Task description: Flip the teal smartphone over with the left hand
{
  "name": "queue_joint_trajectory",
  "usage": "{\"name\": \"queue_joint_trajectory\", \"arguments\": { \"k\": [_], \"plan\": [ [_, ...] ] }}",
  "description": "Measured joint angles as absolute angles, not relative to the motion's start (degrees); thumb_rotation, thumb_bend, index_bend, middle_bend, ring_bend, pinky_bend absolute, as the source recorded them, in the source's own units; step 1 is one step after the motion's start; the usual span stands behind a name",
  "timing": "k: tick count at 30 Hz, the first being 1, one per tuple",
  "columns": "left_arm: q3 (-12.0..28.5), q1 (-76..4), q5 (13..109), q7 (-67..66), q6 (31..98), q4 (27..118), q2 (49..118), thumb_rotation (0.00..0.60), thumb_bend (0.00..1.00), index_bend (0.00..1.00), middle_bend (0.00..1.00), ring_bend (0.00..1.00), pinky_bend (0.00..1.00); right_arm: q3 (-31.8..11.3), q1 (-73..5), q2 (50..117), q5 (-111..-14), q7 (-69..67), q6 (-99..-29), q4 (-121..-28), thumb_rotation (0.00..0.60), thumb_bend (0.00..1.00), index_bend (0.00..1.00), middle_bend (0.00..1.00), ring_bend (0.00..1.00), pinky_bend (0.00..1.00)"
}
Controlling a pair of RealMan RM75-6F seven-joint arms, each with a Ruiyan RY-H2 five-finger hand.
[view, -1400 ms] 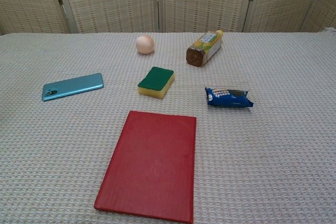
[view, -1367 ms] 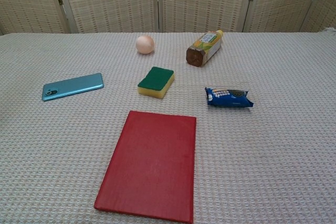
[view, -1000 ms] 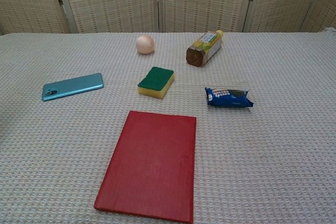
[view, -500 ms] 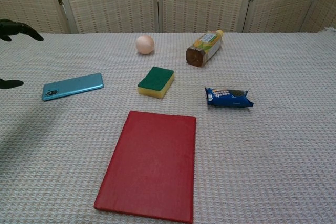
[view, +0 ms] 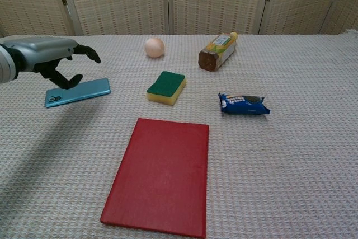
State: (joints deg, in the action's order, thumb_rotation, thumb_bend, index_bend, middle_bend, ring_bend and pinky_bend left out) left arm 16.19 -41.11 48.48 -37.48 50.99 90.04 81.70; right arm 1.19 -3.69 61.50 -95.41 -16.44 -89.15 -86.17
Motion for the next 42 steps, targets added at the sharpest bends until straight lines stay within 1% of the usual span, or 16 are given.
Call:
{"name": "queue_joint_trajectory", "arguments": {
  "k": [1, 3, 6, 8, 10, 11, 16, 28, 35, 42],
  "plan": [
    [16.23, -42.08, 46.67, -37.94, 50.33, 88.97, 82.20, 0.501, 0.67, 0.21, 0.20, 0.10, 0.19, 1.18, -3.64, 61.50, -95.33, -16.45, -89.16, -86.18, 0.600, 0.11, 0.11, 0.21, 0.11, 0.09],
    [16.22, -43.57, 43.80, -38.57, 49.40, 87.18, 82.95, 0.448, 0.68, 0.21, 0.20, 0.10, 0.19, 1.18, -3.57, 61.47, -95.19, -16.46, -89.16, -86.15, 0.600, 0.11, 0.11, 0.21, 0.11, 0.09],
    [16.00, -45.90, 38.89, -39.48, 47.97, 83.75, 84.20, 0.342, 0.70, 0.21, 0.21, 0.10, 0.19, 1.15, -3.48, 61.33, -94.96, -16.41, -89.11, -86.19, 0.600, 0.11, 0.11, 0.21, 0.11, 0.09],
    [15.76, -47.38, 35.40, -39.93, 46.95, 81.23, 85.01, 0.254, 0.70, 0.21, 0.21, 0.10, 0.19, 1.15, -3.45, 61.27, -94.93, -16.30, -89.09, -86.30, 0.600, 0.11, 0.11, 0.21, 0.11, 0.09],
    [15.45, -48.83, 32.06, -40.21, 45.94, 78.50, 85.84, 0.213, 0.71, 0.21, 0.21, 0.10, 0.19, 1.12, -3.43, 61.23, -94.84, -16.19, -89.05, -86.44, 0.600, 0.11, 0.11, 0.21, 0.11, 0.08],
    [15.28, -49.43, 30.74, -40.29, 45.51, 77.34, 86.20, 0.203, 0.71, 0.21, 0.21, 0.10, 0.19, 1.11, -3.43, 61.21, -94.80, -16.12, -89.02, -86.48, 0.600, 0.11, 0.11, 0.21, 0.11, 0.09],
    [13.96, -52.39, 25.71, -40.29, 43.48, 72.44, 88.19, 0.199, 0.71, 0.21, 0.21, 0.10, 0.19, 1.00, -3.50, 61.14, -94.50, -15.74, -88.63, -86.78, 0.600, 0.11, 0.11, 0.21, 0.11, 0.08],
    [11.79, -56.71, 18.71, -40.97, 41.11, 63.44, 91.72, 0.194, 0.71, 0.21, 0.22, 0.10, 0.19, 0.82, -3.42, 61.06, -93.60, -15.34, -87.98, -87.04, 0.600, 0.11, 0.11, 0.21, 0.11, 0.08],
    [10.37, -57.87, 17.51, -41.11, 40.25, 62.14, 92.59, 0.192, 0.71, 0.22, 0.24, 0.10, 0.19, 0.78, -3.38, 60.99, -93.50, -15.10, -87.87, -87.20, 0.600, 0.11, 0.11, 0.21, 0.11, 0.09],
    [9.47, -58.27, 19.13, -40.69, 40.82, 64.62, 92.25, 0.194, 0.71, 0.23, 0.26, 0.10, 0.19, 0.82, -3.24, 61.02, -93.56, -15.12, -87.95, -87.12, 0.600, 0.11, 0.11, 0.21, 0.11, 0.09]
  ]
}}
